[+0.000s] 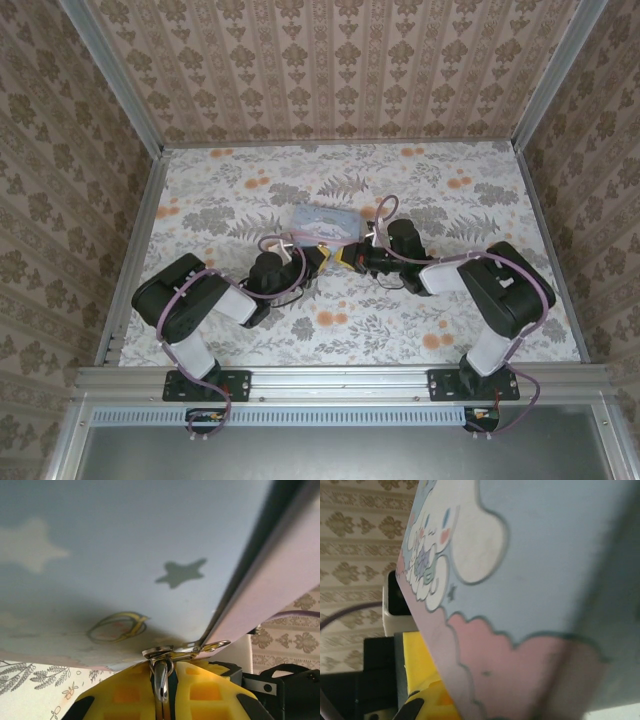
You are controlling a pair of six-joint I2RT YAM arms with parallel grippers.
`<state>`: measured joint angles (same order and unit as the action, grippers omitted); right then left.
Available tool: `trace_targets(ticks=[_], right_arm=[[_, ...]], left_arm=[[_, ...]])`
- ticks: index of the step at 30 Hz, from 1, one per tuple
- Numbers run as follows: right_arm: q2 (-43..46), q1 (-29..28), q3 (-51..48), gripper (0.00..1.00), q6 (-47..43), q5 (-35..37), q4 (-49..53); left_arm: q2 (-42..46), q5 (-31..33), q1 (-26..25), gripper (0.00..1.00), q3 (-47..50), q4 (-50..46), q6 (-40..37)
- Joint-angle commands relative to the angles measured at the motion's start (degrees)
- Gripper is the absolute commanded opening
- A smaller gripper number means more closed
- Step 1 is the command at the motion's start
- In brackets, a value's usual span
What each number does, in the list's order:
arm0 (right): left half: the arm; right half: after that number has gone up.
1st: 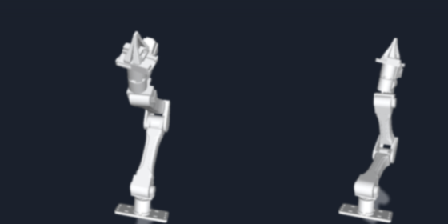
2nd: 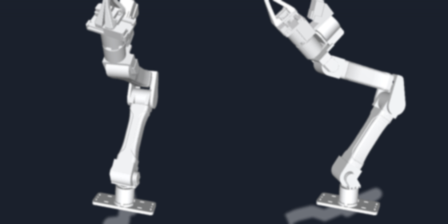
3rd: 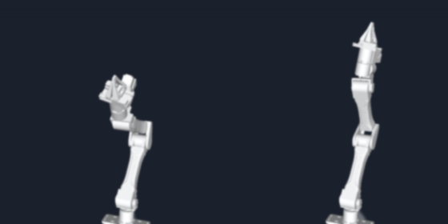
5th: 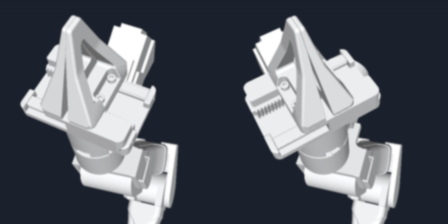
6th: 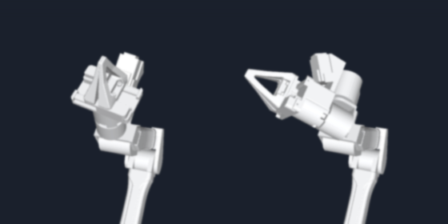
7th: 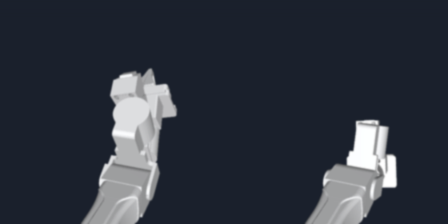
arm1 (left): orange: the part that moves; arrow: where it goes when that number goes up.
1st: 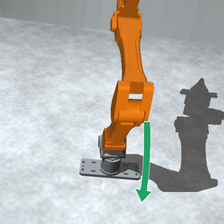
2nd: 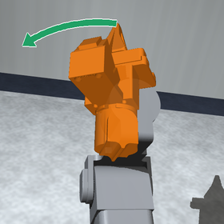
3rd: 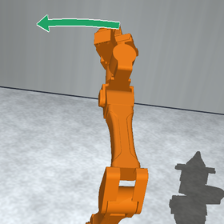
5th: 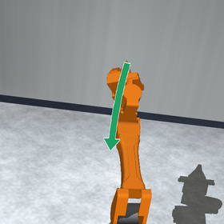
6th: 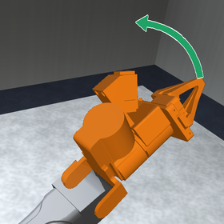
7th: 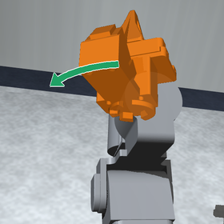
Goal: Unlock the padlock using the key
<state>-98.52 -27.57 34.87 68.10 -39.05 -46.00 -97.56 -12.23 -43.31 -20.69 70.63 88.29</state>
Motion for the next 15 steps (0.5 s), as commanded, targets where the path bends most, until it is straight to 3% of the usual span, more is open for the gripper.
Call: trace_targets(ticks=[1,5,9,15], right_arm=[[-2.3,-0.2,3.5,0.0,10.0,2.5,-19.6],[-1.3,-0.2,5.0,0.0,2.4,0.6,-10.0],[2.5,-0.2,7.4,0.0,-12.5,1.4,6.0],[9.3,-1.7,8.1,0.0,-35.4,9.7,21.0]], left_arm=[[0.2,-18.9,-7.2,0.0,0.5,3.9,0.2],[0.2,-19.3,-7.1,0.0,0.5,3.9,-0.1],[0.3,-19.7,-7.0,0.0,0.4,3.9,-0.2],[0.5,-19.4,-7.1,0.0,0.6,3.9,-0.2]])
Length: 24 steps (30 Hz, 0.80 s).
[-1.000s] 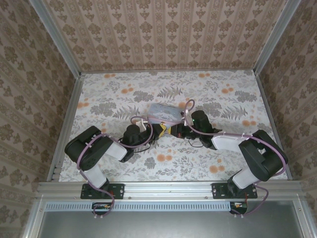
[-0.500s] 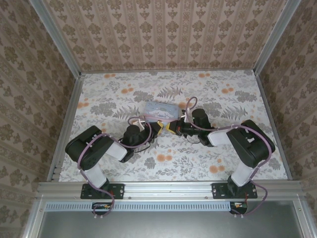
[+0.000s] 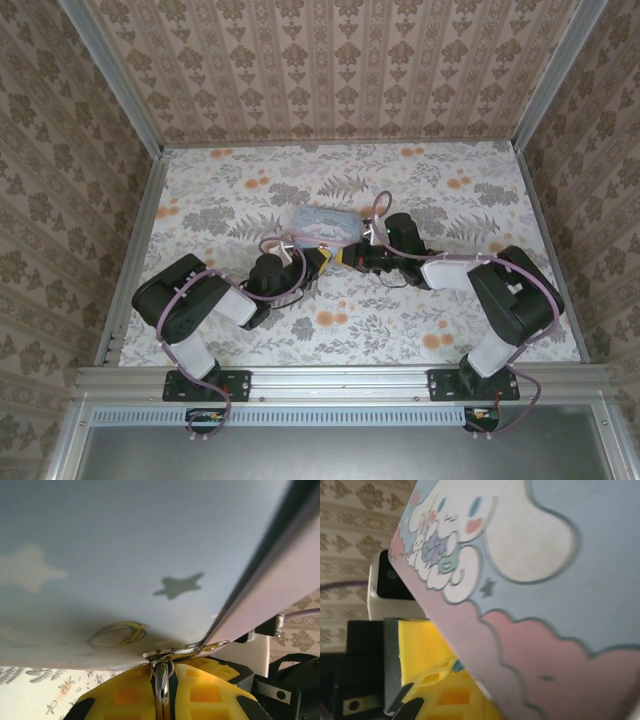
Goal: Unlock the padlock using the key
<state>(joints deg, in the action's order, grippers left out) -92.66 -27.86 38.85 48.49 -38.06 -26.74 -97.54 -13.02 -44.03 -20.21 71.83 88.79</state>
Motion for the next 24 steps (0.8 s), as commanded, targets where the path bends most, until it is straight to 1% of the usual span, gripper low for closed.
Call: trace_targets(ticks=[1,4,7,10,13,19,21,24], right_arm=[[3.8,-1.5,3.7,0.0,-16.9,9.4,1.7],[3.7,-1.7,2.5,0.0,-15.4,8.2,-2.7],[2.4,-2.2,1.6,0.0,-10.0,6.8,-9.1],[0.4,-2.7,1.0,0.0,-2.9,5.9,-16.5],[-2.1,-2.6,0.8,0.0,6.3,4.7,-25.1],[-10.7,-2.6,2.2,0.0,31.4,3.2,-47.9],[-12.8,-2.8,2.5,0.0,36.1,4.0,-50.2],[-12.5,-2.9,2.6,0.0,35.8,4.0,-49.4]], left_arm=[[0.5,-18.5,-6.4,0.0,0.1,2.7,-0.7],[0.4,-18.5,-6.5,0.0,-0.1,2.7,-0.7],[0.2,-18.4,-6.5,0.0,-0.3,2.7,-0.7],[0.2,-18.2,-6.8,0.0,-0.4,2.7,-0.8],[0.2,-18.1,-7.0,0.0,-0.5,2.7,-0.8],[0.2,-17.4,-7.3,0.0,-0.5,2.7,-0.7],[0.1,-17.0,-7.3,0.0,-0.5,2.7,-0.6],[0.2,-16.9,-7.4,0.0,-0.6,2.7,-0.7]])
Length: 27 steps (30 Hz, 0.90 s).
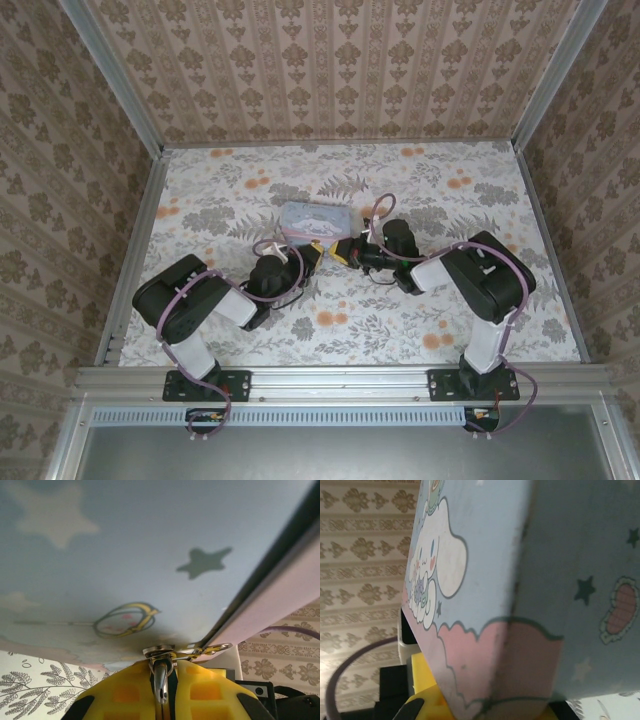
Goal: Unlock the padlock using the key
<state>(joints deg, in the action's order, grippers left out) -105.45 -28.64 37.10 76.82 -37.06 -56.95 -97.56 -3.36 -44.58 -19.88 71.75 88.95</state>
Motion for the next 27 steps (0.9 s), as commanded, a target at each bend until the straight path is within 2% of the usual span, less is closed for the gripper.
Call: trace_targets(ticks=[1,4,9,11,14,18,20,23,27], right_arm=[[0.5,-2.0,4.5,0.0,6.8,2.6,-18.5],[1.3,-1.9,5.7,0.0,1.7,0.5,-11.1],[3.1,-2.2,7.7,0.0,-16.1,-3.4,6.2],[3.1,-2.6,7.3,0.0,-18.4,-4.6,5.5],[1.4,-2.7,6.1,0.0,-12.0,-3.2,0.4],[-5.5,-2.5,4.5,0.0,9.3,0.5,-19.3],[-6.9,-2.7,5.0,0.0,14.2,1.8,-20.0],[-5.5,-2.7,5.8,0.0,12.8,0.8,-18.2],[-1.1,-1.8,6.4,0.0,1.2,-1.6,-6.2]], left_arm=[[0.2,-26.7,-6.8,0.0,-0.9,2.8,-0.9],[0.4,-26.9,-6.9,0.0,-1.0,2.8,-0.9],[1.1,-27.0,-6.9,0.0,-1.6,2.8,-1.1],[1.2,-26.5,-6.9,0.0,-1.5,2.8,-1.2],[1.5,-25.4,-6.9,0.0,-1.7,2.8,-1.4],[1.9,-24.7,-7.2,0.0,-2.5,2.8,-1.5],[2.0,-24.8,-7.3,0.0,-2.7,2.8,-1.5],[1.9,-24.8,-7.2,0.0,-2.6,2.8,-1.6],[2.0,-25.2,-7.1,0.0,-2.4,2.8,-1.5]])
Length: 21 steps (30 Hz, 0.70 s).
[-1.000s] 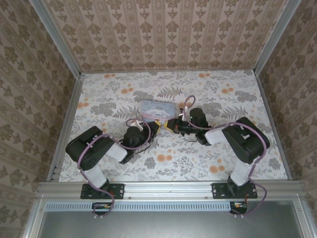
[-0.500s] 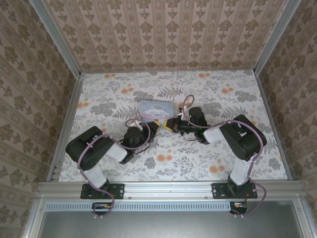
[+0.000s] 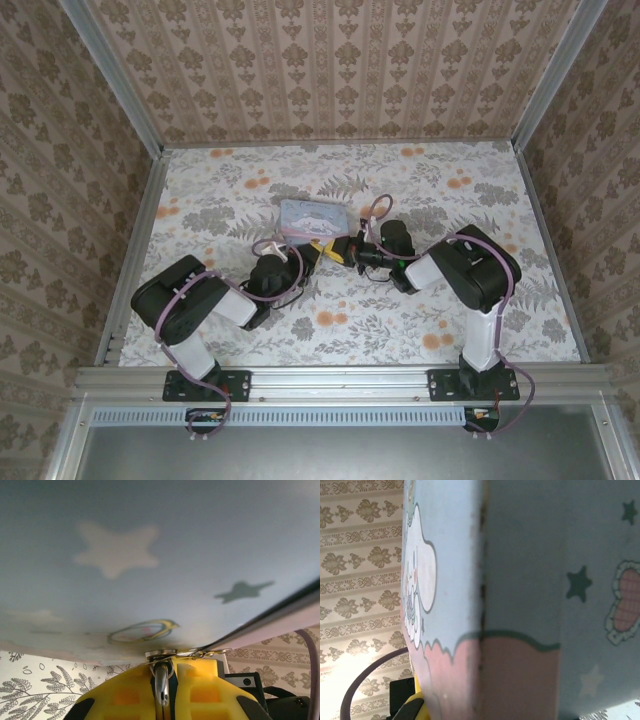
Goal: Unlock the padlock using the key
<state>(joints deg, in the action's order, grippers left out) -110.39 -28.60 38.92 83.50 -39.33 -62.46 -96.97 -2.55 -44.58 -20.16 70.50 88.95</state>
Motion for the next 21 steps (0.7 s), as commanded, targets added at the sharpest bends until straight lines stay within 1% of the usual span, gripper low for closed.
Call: trace_targets(ticks=[1,4,6,11,15,16,19,21], right_arm=[[4.8,-1.7,4.9,0.0,-9.2,-0.2,2.6],[7.0,-1.5,6.0,0.0,-20.1,-1.6,12.5],[7.4,-1.3,5.8,0.0,-22.8,-1.8,14.0],[4.7,-1.7,5.8,0.0,-16.0,-1.6,5.2],[4.6,-1.5,6.0,0.0,-14.1,0.9,5.4],[4.6,-1.6,6.1,0.01,-13.7,1.5,5.5],[4.5,-1.5,6.5,0.16,-12.8,2.3,5.5],[4.9,-1.3,6.1,0.27,-12.8,3.2,5.8]], left_arm=[[1.5,-26.3,-7.2,0.0,-2.0,4.1,-1.5],[2.0,-26.9,-6.9,0.0,-1.7,4.0,-1.5],[2.3,-27.1,-6.8,0.0,-1.6,4.0,-1.7],[1.6,-25.8,-6.7,0.0,-1.5,4.0,-2.1],[0.3,-23.7,-6.6,0.0,-1.6,3.9,-3.2],[-0.2,-23.0,-6.5,0.0,-1.4,4.0,-3.4],[-1.3,-21.7,-6.1,0.0,-1.3,4.0,-5.1],[-2.3,-21.0,-5.5,0.0,-1.4,4.0,-6.2]])
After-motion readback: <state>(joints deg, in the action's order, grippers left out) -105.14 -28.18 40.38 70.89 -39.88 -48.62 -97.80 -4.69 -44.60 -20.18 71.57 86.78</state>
